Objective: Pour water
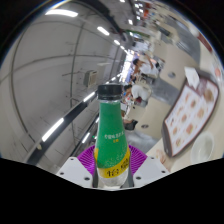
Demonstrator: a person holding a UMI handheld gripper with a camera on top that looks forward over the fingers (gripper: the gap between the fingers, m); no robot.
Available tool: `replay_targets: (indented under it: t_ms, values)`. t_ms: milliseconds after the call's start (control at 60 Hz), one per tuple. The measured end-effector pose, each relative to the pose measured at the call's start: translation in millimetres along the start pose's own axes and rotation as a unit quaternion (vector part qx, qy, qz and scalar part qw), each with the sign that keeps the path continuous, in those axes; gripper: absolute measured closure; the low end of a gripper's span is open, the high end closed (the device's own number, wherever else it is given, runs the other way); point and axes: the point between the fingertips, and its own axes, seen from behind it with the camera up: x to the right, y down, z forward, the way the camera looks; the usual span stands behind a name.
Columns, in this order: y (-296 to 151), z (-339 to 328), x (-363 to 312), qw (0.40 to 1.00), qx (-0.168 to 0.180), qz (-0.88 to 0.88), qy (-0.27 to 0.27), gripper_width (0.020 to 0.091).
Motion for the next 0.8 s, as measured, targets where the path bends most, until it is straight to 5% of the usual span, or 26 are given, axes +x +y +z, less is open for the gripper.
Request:
replay_targets:
  t_ms: [183,333,550,750,800]
  values:
    - [-145,-47,-18,0.89,0.095,-0.438,0.079,0.0704]
    - [-226,-123,74,0.785,0.101,-0.578,0.2,0.0704]
    - [-226,-155,234,0.761,0.037,-0.574,0.3,0.0703]
    - [-178,-171,304,0.788,-0.014,-0.537,0.3,0.0701]
    - [-177,-160,304,0.789,0.009,-0.537,0.298,0.0694]
